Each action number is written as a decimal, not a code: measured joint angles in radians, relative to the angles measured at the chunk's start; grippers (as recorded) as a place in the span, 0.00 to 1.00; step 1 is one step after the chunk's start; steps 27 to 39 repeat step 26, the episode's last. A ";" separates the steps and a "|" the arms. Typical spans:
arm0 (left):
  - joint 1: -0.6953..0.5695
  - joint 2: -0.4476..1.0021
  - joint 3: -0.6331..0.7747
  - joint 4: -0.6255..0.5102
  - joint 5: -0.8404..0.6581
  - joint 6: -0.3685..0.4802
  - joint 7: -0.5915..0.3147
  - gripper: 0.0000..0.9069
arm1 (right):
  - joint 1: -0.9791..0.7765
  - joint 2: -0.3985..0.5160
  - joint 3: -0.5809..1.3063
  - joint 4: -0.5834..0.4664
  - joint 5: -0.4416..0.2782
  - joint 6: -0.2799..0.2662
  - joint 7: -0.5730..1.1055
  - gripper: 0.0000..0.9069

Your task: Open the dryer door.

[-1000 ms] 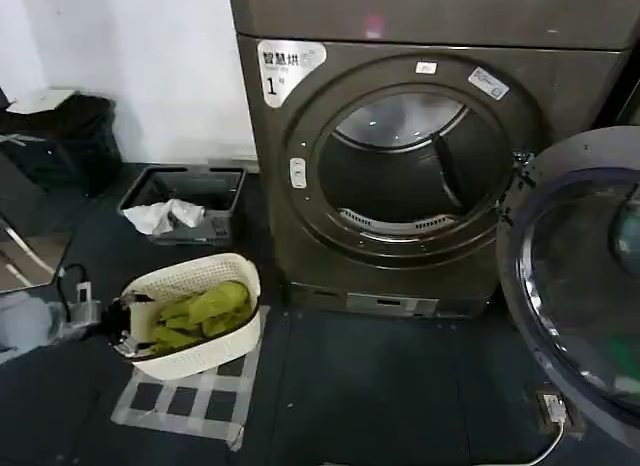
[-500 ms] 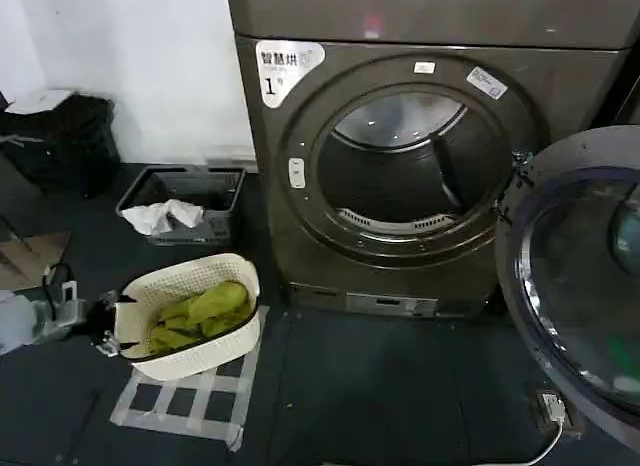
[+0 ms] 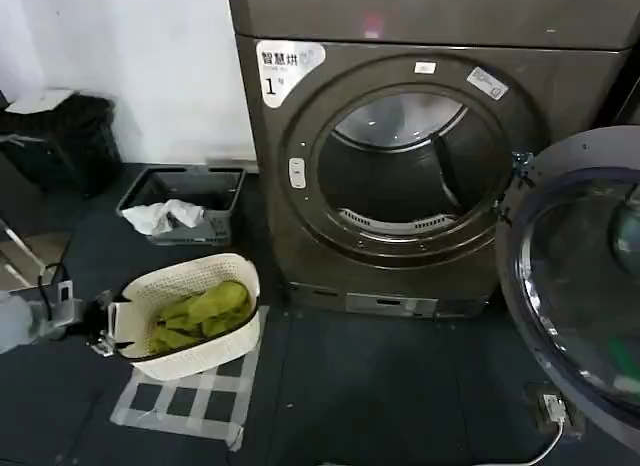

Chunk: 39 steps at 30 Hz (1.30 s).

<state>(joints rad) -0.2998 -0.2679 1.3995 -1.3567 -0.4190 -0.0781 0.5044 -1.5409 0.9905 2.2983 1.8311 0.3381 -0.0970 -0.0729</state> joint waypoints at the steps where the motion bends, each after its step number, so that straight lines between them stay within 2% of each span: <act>1: 0.000 -0.001 0.000 0.001 0.000 -0.001 0.000 1.00 | 0.000 0.000 0.000 0.000 0.000 0.000 0.000 1.00; 39: -0.008 0.003 -0.002 -0.007 0.013 -0.001 -0.001 1.00 | -0.001 -0.001 0.011 0.000 -0.005 0.005 -0.001 1.00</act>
